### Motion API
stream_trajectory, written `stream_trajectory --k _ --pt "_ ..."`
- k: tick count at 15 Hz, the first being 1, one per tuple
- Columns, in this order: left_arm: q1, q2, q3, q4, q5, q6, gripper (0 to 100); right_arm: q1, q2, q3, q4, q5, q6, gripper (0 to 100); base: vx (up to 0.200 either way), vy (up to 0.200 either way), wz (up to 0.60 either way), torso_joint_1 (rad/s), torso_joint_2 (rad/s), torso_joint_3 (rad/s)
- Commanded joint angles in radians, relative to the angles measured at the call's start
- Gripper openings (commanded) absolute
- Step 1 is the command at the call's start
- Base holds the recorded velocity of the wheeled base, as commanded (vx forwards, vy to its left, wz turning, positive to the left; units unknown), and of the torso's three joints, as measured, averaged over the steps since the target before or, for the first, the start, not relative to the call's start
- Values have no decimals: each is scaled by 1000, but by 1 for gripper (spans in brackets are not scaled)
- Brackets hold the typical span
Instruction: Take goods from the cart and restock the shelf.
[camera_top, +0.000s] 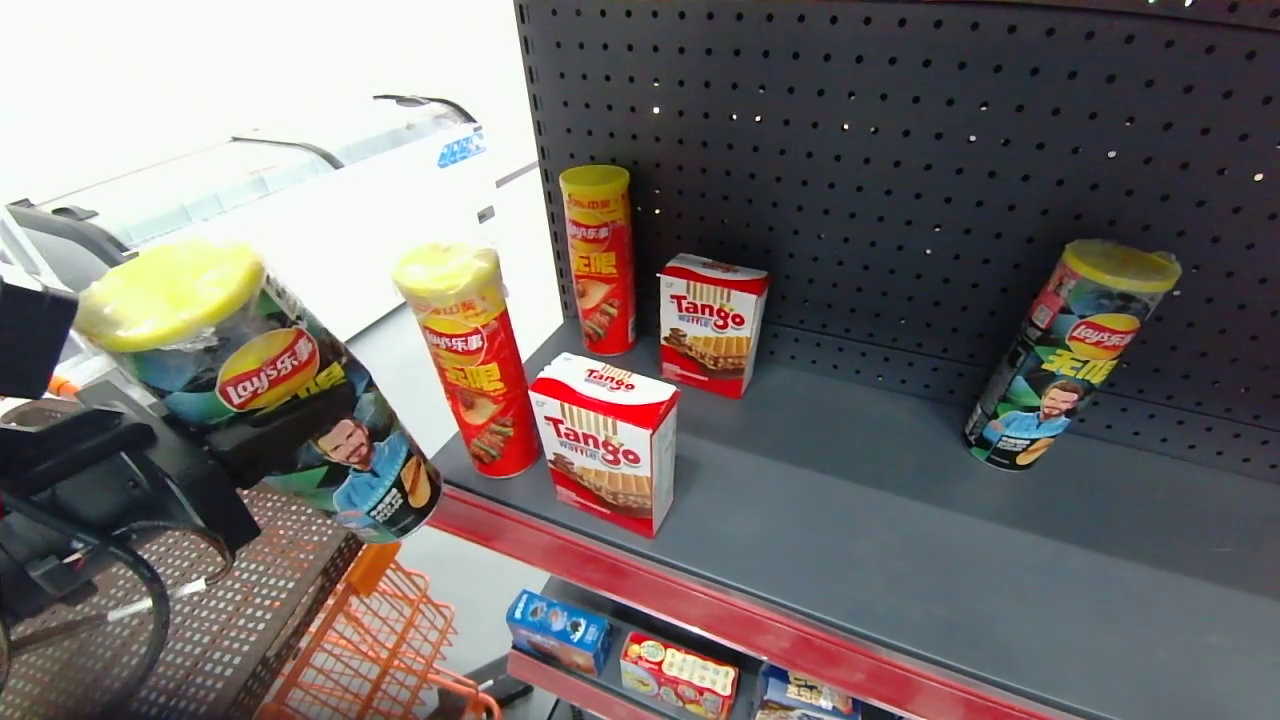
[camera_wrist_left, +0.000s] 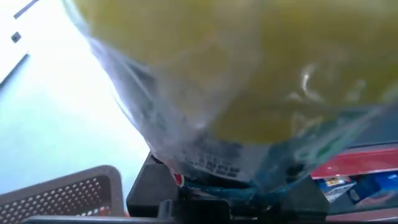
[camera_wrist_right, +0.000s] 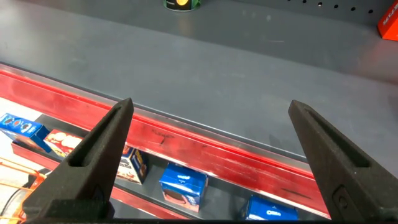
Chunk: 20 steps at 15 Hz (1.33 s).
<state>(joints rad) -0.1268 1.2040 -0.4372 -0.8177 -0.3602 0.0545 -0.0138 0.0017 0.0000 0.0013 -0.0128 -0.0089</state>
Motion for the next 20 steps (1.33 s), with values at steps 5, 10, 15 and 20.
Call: stream_trajectory --k 5,10,15,20 --pt "-71 -139 -15 155 -2 4 0 0 1 0 0 0 0 100 0 0 0 0 0 0" --pt "-165 -224 15 249 -8 5 0 0 1 0 0 4 0 100 0 0 0 0 0 0" --pt "-269 -273 15 338 -8 5 0 0 1 0 0 4 0 100 0 0 0 0 0 0" --pt "-363 -224 18 338 -8 30 0 0 1 0 0 4 0 100 0 0 0 0 0 0"
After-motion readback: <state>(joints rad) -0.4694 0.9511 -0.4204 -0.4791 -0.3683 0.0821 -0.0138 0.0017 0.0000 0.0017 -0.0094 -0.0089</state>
